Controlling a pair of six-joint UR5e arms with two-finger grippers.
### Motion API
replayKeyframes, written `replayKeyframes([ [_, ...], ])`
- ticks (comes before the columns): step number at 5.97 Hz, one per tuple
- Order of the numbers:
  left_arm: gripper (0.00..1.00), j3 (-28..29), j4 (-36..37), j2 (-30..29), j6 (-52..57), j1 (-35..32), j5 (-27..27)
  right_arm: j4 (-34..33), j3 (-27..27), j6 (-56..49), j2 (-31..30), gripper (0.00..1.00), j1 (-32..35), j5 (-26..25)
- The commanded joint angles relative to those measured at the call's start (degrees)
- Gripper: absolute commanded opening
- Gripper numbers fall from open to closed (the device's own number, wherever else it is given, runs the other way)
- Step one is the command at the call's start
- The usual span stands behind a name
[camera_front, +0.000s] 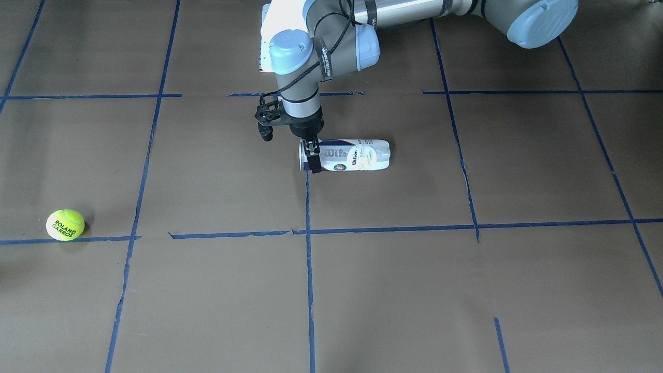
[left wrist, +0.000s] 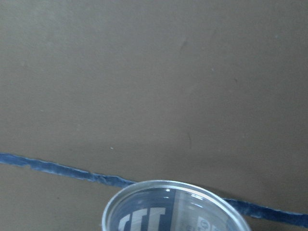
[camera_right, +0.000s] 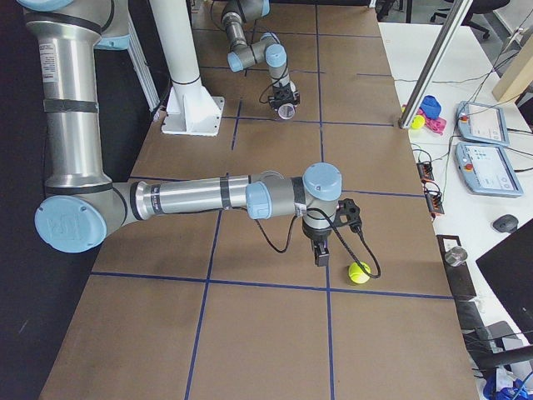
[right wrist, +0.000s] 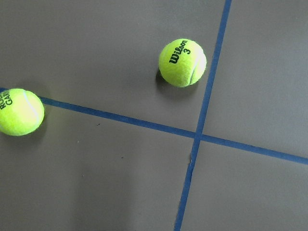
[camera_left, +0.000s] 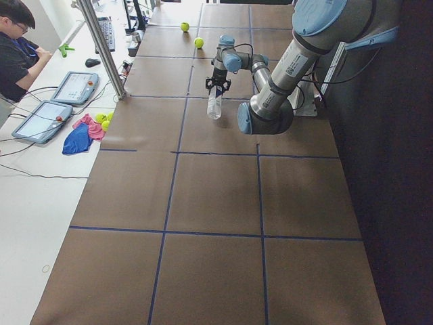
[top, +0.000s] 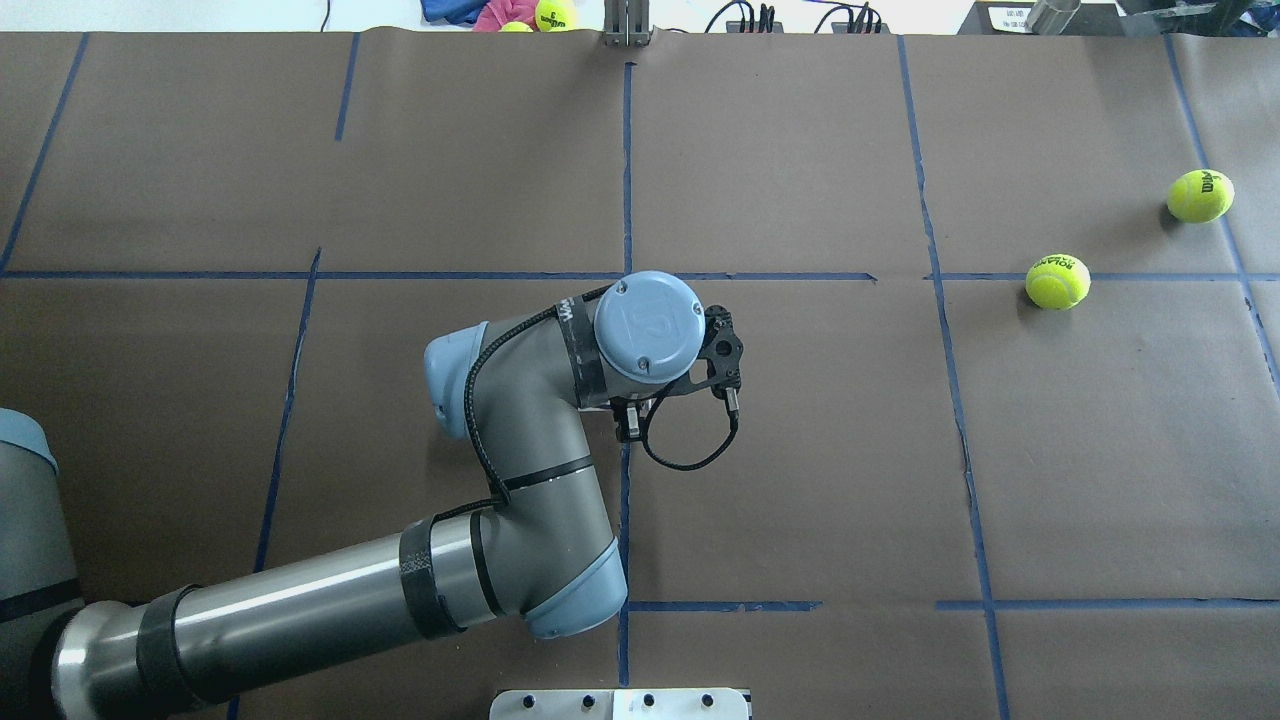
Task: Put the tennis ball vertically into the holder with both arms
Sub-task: 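Lift the can with the left gripper and turn it upright, open end up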
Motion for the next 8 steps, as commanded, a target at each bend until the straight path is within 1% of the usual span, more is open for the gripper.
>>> replayKeyframes([
  [1, 0.75, -6.5, -0.9, -1.8, -2.1, -4.6, -4.1, 0.0, 0.1, 0.0, 0.1, 1.00, 0.0, 0.0],
  [2, 0.76, -8.3, -7.1, -1.8, -6.9, -6.6, -7.5, 0.0, 0.2, 0.0, 0.0, 1.00, 0.0, 0.0],
  [3, 0.76, -8.3, -17.1, -1.7, -12.1, -8.0, -9.1, 0.0, 0.2, 0.0, 0.0, 1.00, 0.0, 0.0],
  [5, 0.78, -8.2, -35.2, -0.9, -22.4, -9.1, -9.2, 0.0, 0.3, 0.0, 0.0, 1.00, 0.0, 0.0],
  [6, 0.78, -8.2, -48.8, 3.4, -28.1, -9.2, -9.1, 0.0, 0.3, 0.0, 0.1, 1.00, 0.0, 0.0],
  [7, 0.78, -7.9, -60.1, 6.9, -30.8, -9.3, -8.7, 0.0, 0.3, 0.0, 0.1, 1.00, 0.0, 0.0],
  [8, 0.78, -7.2, -70.1, 9.8, -33.3, -9.3, -7.2, 0.0, 0.4, 0.0, 0.1, 1.00, 0.0, 0.1],
])
